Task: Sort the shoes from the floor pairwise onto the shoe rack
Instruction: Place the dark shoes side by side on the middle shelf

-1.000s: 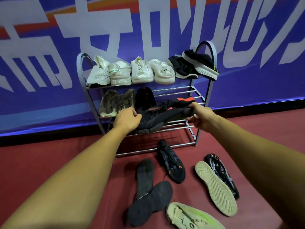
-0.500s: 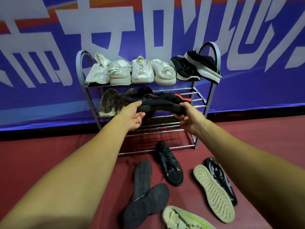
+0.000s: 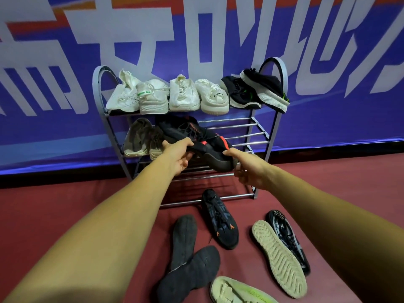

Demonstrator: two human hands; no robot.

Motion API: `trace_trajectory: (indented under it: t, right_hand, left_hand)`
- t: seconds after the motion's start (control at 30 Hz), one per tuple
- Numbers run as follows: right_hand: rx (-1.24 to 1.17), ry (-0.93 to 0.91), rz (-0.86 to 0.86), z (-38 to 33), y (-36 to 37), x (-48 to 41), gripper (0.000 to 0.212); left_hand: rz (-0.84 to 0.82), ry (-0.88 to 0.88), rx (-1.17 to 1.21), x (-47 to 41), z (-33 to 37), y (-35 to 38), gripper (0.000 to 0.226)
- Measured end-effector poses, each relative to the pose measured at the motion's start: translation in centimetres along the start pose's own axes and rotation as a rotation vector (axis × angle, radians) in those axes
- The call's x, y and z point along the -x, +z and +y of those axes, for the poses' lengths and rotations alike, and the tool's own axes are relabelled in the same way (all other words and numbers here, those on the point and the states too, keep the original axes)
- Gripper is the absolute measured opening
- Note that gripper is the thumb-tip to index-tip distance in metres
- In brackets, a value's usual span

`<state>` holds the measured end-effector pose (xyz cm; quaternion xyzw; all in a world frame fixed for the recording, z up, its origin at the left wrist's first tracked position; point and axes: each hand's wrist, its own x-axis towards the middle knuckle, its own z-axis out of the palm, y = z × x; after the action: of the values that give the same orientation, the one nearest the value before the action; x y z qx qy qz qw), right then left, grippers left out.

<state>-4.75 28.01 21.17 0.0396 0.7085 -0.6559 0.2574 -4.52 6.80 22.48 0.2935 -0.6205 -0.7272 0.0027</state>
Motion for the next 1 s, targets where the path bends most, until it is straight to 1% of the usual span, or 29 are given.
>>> trace_trajectory:
  t: [0.1,0.13,0.17,0.2,0.23,0.3,0.33,0.37,0.43,0.5,0.6,0.67,0.73,0.83,0.93,1.0]
  right_hand:
    - [0.085,-0.017,-0.025,0.0,-0.7,0.2,0.031]
    - [0.11,-0.011,-0.038,0.0,-1.0,0.3,0.03]
    - [0.121,-0.004,-0.055,0.1,-1.3,0.4,0.029]
    - [0.122,0.0,-0.071,0.1,-1.6,0.3,0.028]
    - [0.123,0.0,-0.08,0.2,-1.8,0.3,0.029]
    - [0.139,-0.003,-0.095,0.3,-2.1,0.4,0.032]
    - [0.149,-0.005,-0.108,0.4,-2.1,0.4,0.033]
    - [0.154,-0.012,-0.117,0.5,-2.0,0.4,0.034]
    - [0.147,-0.019,-0.105,0.4,-1.7,0.4,0.034]
    - [0.147,-0.015,-0.092,0.4,-1.6,0.4,0.035]
    - [0.159,-0.03,-0.087,0.6,-1.9,0.0,0.038]
    - [0.161,-0.049,-0.054,0.5,-2.4,-0.4,0.046]
    - [0.184,-0.068,-0.039,0.3,-2.9,-1.0,0.045]
    - [0.209,-0.06,-0.035,0.3,-3.1,-1.8,0.036]
    - [0.18,-0.07,0.043,0.8,-2.3,-3.0,0.052]
    - [0.141,-0.067,0.079,1.2,-1.5,-3.9,0.052]
  left_hand:
    - [-0.016,0.037,-0.057,-0.2,-0.6,0.0,0.094]
    - [-0.008,0.057,-0.066,-0.4,-0.9,0.3,0.095]
    - [-0.003,0.071,-0.07,-0.5,-1.1,0.6,0.092]
    - [-0.008,0.078,-0.059,-0.5,-1.4,0.9,0.084]
    - [-0.027,0.072,-0.047,-0.3,-1.6,1.2,0.071]
    - [-0.093,0.087,-0.078,0.1,-1.7,1.9,0.031]
    - [-0.135,0.091,-0.129,0.4,-1.9,2.1,0.019]
    - [-0.177,0.082,-0.186,0.8,-2.1,2.3,0.017]
    - [-0.253,0.056,-0.268,1.3,-2.2,2.6,0.022]
    - [-0.279,0.047,-0.281,1.5,-2.3,2.9,0.036]
    - [-0.221,0.107,-0.292,0.9,-2.6,3.4,0.065]
    - [-0.184,0.134,-0.251,0.4,-2.8,3.7,0.077]
    - [-0.165,0.155,-0.23,0.0,-3.1,3.9,0.076]
    - [-0.184,0.178,-0.274,-0.6,-3.7,4.1,0.074]
    - [-0.2,0.216,-0.251,-1.4,-4.4,4.3,0.065]
    - [-0.241,0.236,-0.25,-2.0,-4.5,4.3,0.064]
